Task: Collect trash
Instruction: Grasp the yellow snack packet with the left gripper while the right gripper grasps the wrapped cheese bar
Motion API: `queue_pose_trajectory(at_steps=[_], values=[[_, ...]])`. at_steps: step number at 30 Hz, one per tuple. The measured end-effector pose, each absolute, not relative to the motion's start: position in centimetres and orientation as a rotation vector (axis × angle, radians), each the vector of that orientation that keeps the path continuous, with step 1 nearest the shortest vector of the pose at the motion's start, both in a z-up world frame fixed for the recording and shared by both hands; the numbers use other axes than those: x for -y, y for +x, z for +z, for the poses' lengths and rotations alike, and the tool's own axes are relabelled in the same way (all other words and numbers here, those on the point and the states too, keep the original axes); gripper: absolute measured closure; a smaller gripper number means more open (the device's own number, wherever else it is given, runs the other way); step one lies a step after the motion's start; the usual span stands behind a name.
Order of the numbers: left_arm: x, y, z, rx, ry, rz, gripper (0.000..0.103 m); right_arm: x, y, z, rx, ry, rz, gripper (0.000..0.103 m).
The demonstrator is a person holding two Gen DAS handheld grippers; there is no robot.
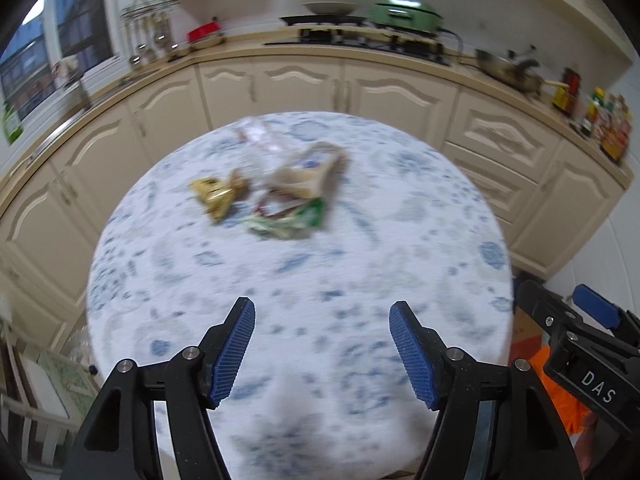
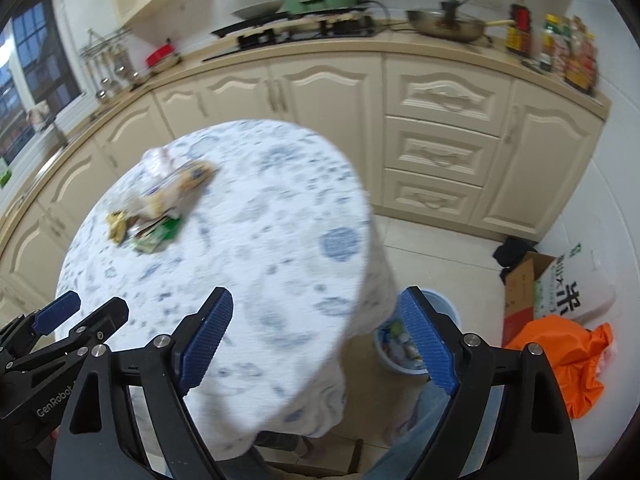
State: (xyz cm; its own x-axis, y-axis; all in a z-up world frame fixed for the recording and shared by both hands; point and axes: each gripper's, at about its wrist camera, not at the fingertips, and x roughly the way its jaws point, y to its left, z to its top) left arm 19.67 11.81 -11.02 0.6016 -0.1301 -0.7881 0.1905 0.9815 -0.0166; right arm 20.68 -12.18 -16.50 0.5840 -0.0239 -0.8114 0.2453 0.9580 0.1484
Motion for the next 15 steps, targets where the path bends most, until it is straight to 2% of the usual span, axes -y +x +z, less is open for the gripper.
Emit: queue_pose_trajectory(at_steps=[9, 15], values=[[-17.9, 21.8, -12.4, -0.943, -0.005, -0.086, 0.037, 6.9, 23.4, -17.7, -0.982, 0.19, -0.104, 0.002], [-21.2, 24.3, -13.9, -0.974, -0.041, -0.037, 0.036, 3.5, 26.0, -18.4, -1.003, 0.112, -0.057, 0.0]])
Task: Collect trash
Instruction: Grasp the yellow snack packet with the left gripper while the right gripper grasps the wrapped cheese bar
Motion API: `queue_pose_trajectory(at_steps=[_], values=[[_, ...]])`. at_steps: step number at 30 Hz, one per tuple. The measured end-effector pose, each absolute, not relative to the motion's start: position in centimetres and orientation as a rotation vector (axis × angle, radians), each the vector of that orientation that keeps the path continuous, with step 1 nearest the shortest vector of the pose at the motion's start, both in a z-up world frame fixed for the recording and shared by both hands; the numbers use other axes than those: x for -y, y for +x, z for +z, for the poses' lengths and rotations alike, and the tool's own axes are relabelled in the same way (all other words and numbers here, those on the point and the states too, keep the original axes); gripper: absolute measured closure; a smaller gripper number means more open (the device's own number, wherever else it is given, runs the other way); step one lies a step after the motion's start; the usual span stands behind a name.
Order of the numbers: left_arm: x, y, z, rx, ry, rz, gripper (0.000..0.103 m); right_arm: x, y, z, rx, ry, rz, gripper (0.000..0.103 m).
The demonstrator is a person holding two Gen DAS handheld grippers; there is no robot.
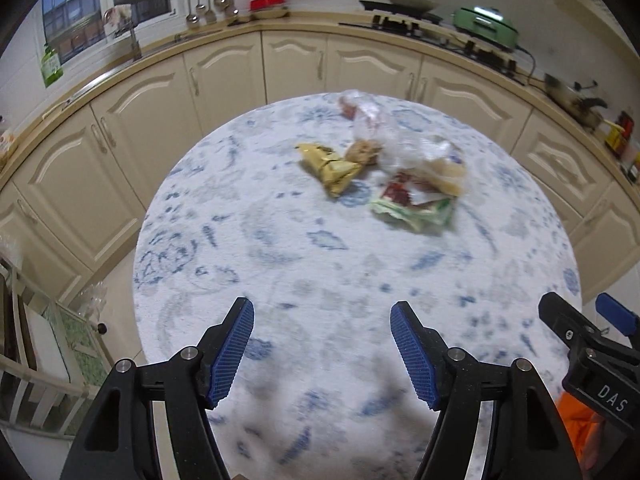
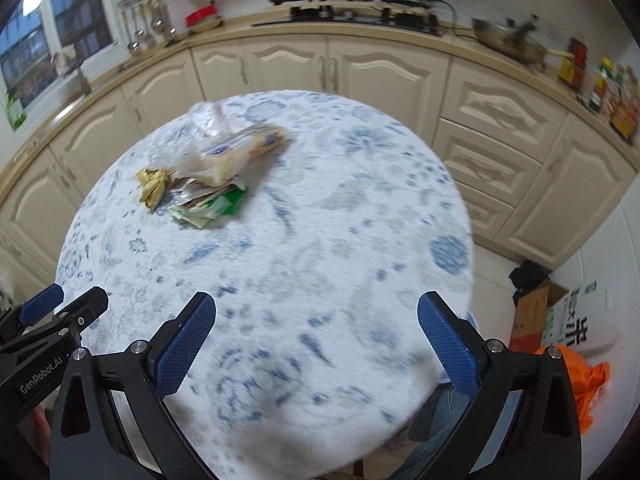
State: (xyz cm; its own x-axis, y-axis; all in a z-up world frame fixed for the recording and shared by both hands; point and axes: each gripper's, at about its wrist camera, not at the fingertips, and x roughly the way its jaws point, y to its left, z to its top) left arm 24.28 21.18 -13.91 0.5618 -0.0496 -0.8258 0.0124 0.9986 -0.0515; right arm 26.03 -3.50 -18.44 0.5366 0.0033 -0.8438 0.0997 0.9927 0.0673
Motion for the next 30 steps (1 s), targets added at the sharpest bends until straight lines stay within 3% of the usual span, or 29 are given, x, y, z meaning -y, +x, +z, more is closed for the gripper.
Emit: queue_pose_trajectory(at_steps=[30], values=[[-23.9, 44.2, -18.8, -1.151, -0.142, -0.068, 0.03, 1.2, 44.8, -21.7, -1.205, 0.287, -0.046, 0.0]])
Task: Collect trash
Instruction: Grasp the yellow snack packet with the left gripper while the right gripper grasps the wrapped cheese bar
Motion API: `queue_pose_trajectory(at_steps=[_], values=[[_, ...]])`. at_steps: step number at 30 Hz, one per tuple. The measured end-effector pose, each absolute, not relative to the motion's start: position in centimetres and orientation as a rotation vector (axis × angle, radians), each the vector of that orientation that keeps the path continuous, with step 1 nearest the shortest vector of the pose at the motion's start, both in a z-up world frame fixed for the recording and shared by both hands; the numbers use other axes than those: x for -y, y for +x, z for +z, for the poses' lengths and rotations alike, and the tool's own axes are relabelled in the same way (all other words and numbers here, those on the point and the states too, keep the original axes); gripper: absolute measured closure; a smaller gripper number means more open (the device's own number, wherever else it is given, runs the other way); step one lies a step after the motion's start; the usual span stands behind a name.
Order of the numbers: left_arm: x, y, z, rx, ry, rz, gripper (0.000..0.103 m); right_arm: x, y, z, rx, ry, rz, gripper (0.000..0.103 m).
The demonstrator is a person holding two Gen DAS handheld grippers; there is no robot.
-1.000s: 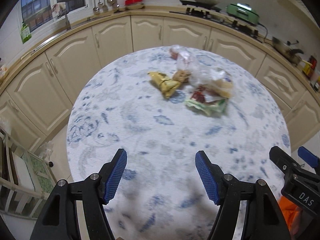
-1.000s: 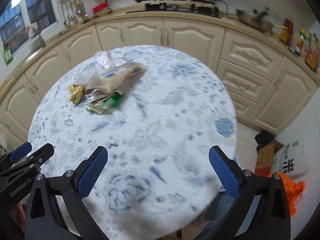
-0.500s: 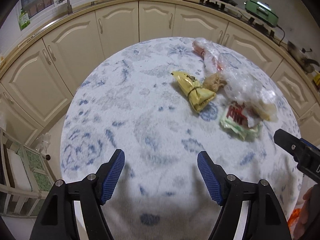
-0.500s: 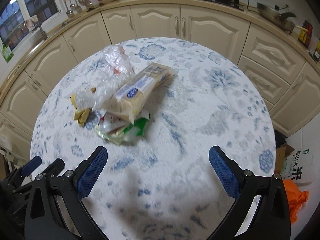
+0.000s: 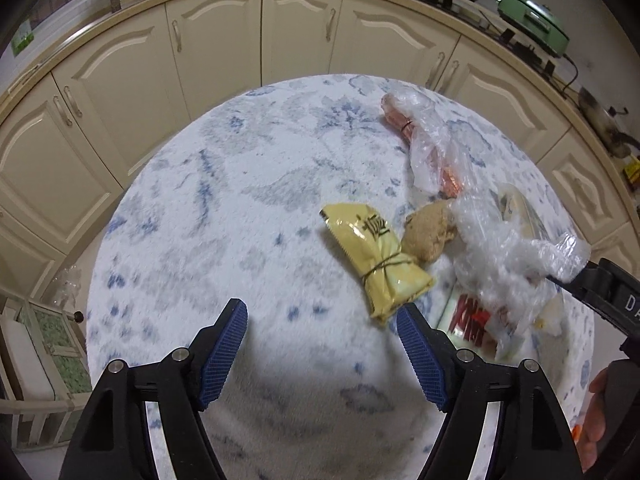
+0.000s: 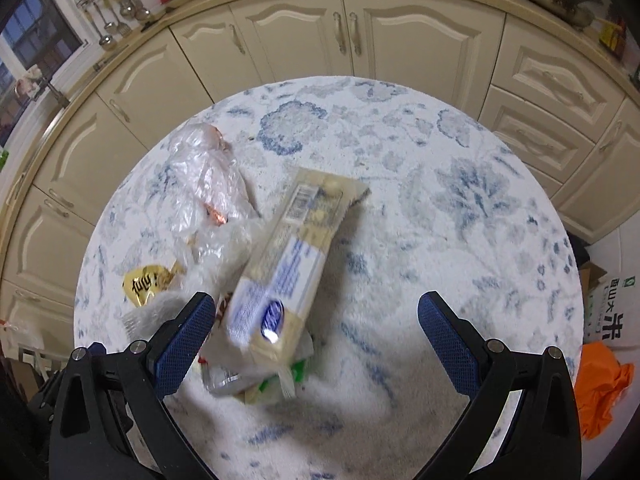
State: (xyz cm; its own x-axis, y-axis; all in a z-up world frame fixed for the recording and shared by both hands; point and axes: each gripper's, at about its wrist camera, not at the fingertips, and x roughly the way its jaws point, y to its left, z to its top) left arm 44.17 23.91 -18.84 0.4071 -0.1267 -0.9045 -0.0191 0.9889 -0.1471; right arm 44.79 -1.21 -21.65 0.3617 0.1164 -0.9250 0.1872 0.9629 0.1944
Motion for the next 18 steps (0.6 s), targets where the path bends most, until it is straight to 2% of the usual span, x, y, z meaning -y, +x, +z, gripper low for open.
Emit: queue_pose_trajectory(at_steps=[8, 10, 12, 13, 15, 16, 18], values=[[-22.8, 47.5, -20.2, -1.193, -0.174, -0.124, 0.024, 1.5, 47.3, -23.6, -1.258, 0.28, -0.096, 0.002], [-22.7, 48.2, -20.9, -1.218, -0.189, -0.12, 0.024, 1.5, 47.6, -24.3, -1.282, 0.271, -0.088, 0.011], [-22.7, 48.6, -21.3, -1.227, -0.208, -0.118, 0.024, 1.5, 47.4, -24.9, -1.312, 0.267, -0.058, 0.036], [-22.6, 48.8, -21.3, -1.22, -0.209, -0.111, 0.024, 1.6, 47.3, -25.0, -1.32, 0.262, -0.055, 0.039], [-22.7, 49.3, -21.3, -1.218, -0.225, -0.11, 0.025, 1.8, 46.7, -24.7, -1.307, 0.221, -0.082, 0.055], [-22.7, 49.4, -21.3, -1.21, -0.236, -0.12, 0.032, 1.9, 46.4, -24.6, -1.308, 0.221, -0.086, 0.059], [-22.7, 49.3, -21.2, -1.208, -0.274, -0.181, 0.071, 2.6, 45.7, -24.4, -1.303, 0.25, -0.07, 0.067]])
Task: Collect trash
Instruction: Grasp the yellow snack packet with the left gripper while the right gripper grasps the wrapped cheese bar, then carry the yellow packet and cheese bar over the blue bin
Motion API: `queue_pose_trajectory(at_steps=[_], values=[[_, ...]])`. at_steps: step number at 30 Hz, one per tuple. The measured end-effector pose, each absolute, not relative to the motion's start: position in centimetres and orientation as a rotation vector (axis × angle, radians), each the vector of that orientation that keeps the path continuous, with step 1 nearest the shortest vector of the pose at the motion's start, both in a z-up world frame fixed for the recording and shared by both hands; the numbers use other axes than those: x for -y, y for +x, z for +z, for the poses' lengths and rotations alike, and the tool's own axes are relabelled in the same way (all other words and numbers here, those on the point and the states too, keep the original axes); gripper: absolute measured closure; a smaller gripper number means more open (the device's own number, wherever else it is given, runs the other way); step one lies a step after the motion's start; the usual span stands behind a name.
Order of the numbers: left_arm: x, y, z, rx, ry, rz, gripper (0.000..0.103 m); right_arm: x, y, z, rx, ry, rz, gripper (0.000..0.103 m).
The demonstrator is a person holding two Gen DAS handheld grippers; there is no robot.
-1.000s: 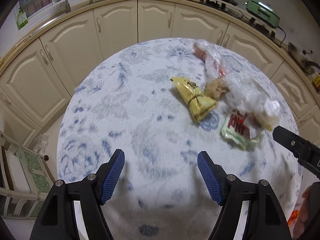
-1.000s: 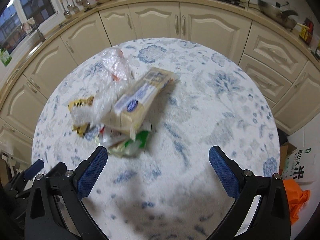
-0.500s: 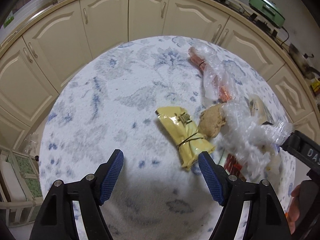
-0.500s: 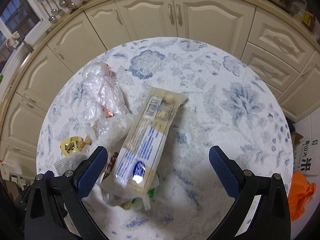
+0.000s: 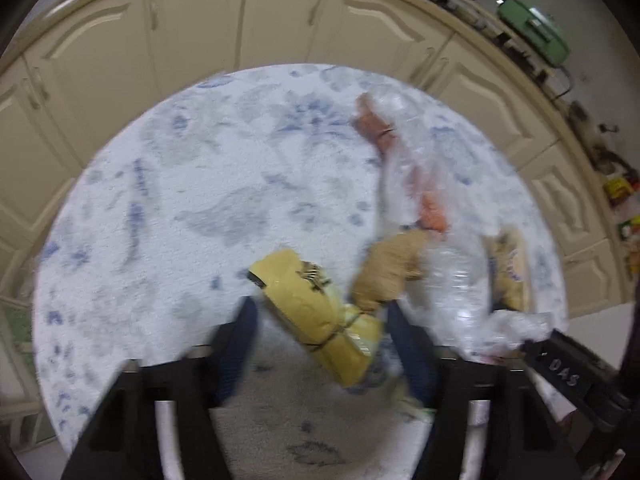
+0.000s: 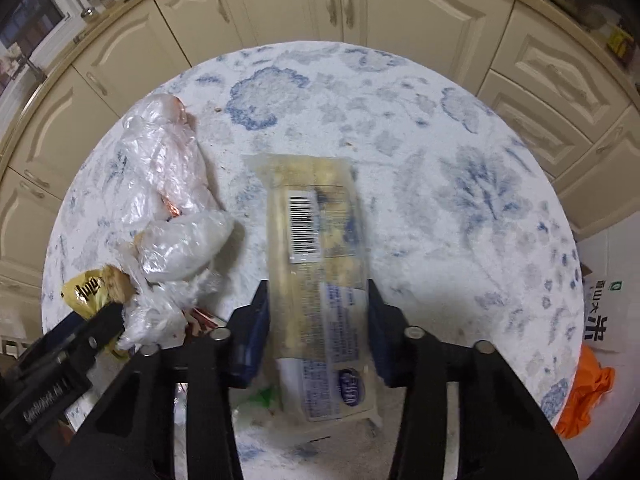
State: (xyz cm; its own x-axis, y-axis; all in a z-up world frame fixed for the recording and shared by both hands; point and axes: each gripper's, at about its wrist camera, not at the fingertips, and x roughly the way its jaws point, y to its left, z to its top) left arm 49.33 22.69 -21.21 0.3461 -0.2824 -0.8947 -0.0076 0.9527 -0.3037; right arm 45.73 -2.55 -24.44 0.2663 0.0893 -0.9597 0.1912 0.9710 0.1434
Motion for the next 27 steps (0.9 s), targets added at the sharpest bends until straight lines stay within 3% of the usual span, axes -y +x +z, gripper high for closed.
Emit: queue_pose_trajectory(at_steps=[12, 27], values=[[-21.7, 46.5, -19.8, -1.175, -0.102, -0.147, 0.082, 4.8, 41.3, -22.9, -1.232, 0.262, -0.13, 0.071], [-20.0, 36.8, -14.6, -1.05, -0.058, -0.124, 0.082, 8.8, 35.0, -20.5, -1.146, 0.322, -0.13, 0.071]])
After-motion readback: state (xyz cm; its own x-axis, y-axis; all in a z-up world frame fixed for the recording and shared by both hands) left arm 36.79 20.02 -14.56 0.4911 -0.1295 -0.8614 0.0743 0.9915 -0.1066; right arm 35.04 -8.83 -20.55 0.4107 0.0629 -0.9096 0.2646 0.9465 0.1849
